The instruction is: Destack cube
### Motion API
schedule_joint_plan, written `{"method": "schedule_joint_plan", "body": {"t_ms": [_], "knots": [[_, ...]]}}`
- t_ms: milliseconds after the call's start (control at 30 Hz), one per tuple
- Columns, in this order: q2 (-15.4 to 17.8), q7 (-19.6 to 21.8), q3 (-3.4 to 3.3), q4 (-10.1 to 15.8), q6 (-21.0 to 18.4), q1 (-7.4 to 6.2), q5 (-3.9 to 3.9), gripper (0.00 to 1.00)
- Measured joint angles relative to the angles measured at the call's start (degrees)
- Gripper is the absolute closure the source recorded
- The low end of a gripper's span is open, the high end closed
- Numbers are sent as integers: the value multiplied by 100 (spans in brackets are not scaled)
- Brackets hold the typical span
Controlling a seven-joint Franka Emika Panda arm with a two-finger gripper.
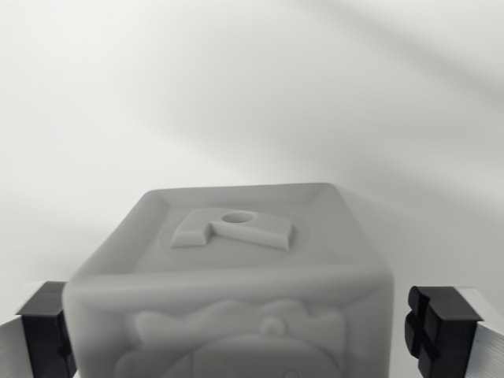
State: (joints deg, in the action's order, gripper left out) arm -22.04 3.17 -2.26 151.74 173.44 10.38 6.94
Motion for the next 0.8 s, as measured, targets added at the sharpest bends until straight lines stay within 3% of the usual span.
{"method": "schedule_joint_plan", "body": {"t_ms": [433,800], "knots": [[74,2,-21,16,-50,-22,0,0],[548,37,-183,140,-393,-171,-45,0]]}}
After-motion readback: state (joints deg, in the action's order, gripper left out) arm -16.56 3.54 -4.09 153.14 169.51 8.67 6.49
